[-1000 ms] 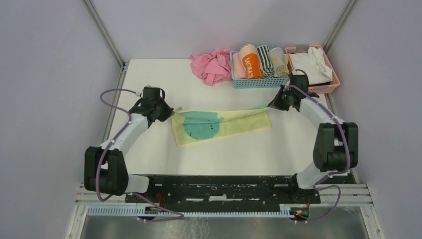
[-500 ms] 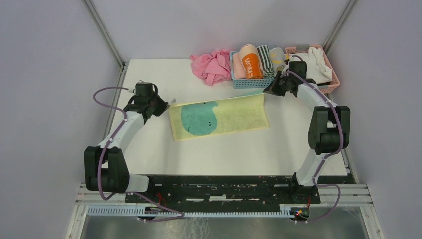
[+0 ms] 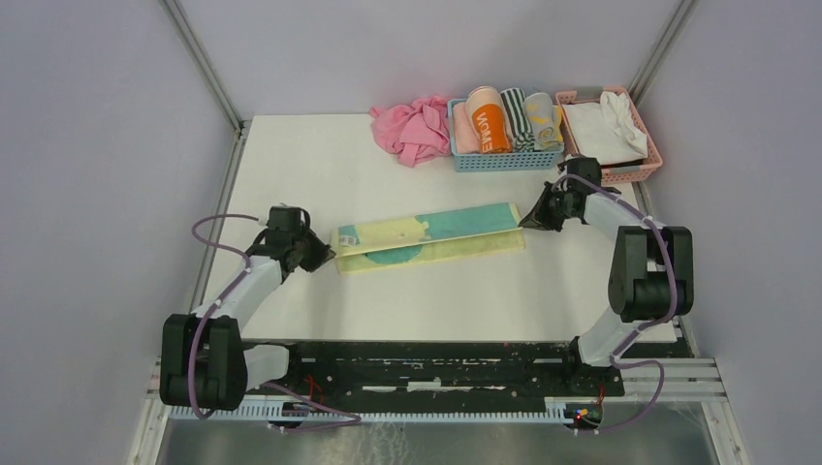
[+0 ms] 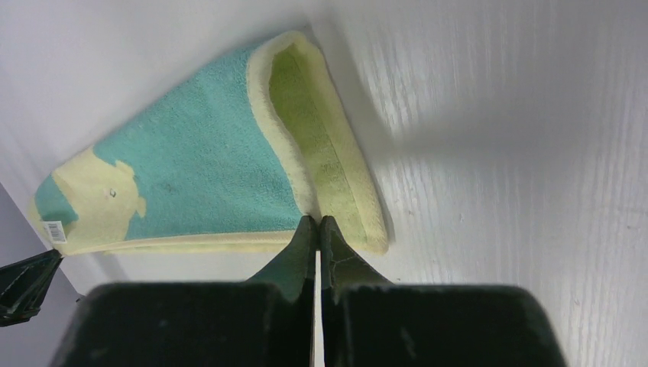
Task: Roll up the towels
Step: Fold the towel at the center of the board.
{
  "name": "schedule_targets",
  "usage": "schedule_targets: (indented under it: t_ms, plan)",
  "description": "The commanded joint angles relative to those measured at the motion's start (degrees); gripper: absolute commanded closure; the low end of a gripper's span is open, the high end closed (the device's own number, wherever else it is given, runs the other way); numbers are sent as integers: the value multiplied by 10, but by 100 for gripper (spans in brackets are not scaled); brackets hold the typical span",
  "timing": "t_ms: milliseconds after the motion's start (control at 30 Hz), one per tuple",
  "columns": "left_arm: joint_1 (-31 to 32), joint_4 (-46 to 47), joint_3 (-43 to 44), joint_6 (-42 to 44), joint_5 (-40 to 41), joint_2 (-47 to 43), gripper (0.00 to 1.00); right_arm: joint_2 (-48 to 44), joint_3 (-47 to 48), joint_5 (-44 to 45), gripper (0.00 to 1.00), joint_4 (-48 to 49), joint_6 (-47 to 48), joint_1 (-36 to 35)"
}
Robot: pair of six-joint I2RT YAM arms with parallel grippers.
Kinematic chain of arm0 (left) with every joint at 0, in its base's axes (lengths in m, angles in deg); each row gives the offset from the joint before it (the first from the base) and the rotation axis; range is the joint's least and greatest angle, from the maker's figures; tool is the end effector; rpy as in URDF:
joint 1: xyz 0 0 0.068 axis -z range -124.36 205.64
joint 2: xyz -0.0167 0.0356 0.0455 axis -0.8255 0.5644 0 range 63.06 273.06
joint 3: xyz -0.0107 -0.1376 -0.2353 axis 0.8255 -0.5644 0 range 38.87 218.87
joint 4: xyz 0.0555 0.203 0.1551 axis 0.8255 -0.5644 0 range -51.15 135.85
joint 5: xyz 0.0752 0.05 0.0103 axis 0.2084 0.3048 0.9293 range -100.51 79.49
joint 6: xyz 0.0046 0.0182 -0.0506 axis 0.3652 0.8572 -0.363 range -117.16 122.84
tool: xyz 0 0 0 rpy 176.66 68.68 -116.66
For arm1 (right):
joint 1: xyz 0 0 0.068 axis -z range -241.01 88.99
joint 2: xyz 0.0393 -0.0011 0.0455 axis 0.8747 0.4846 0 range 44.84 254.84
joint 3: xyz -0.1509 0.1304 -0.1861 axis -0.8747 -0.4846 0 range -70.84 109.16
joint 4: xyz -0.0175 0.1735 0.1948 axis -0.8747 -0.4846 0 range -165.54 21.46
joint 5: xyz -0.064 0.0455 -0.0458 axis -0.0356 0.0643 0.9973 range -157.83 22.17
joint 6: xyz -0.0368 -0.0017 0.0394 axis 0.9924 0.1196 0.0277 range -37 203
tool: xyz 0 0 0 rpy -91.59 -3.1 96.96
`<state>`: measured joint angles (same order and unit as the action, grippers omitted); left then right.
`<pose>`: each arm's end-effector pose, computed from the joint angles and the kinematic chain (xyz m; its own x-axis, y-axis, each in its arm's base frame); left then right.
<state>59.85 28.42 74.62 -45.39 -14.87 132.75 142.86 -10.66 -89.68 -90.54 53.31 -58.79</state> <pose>0.2326 -0.0199 0.1884 -0.6089 -0.7009 -0.3715 -0.5008 0.7029 -0.5051 0.3412 -0.0001 0.1794 -0.8253 0.4920 -0.2771 0.2969 0.7954 0.5283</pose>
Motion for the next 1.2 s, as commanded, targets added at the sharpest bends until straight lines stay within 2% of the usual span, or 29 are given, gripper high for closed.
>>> schedule_targets:
  t_ms: [0,267,467,733,833,933,1167]
  plan:
    - [-3,21,-31,-6,-14,-28,97,-58,-28,26,100,9,16,6]
    - [-3,29,-95,-9,-27,-49,97,-36,-81,31,100,31,14,5]
    - [-3,44,-110,-1,-22,-22,97,-15,-93,43,99,30,19,6]
    - [-2,25,-115,0,-18,-46,97,-37,-104,56,87,6,25,5]
    - [-3,1,-109,2,-8,-69,90,-58,-107,65,82,-8,28,5]
    - [-3,-23,-93,5,-5,-95,75,-97,-104,65,73,-27,35,5]
    - [5,-67,-30,22,-6,-140,56,-182,-63,107,57,-73,62,-12]
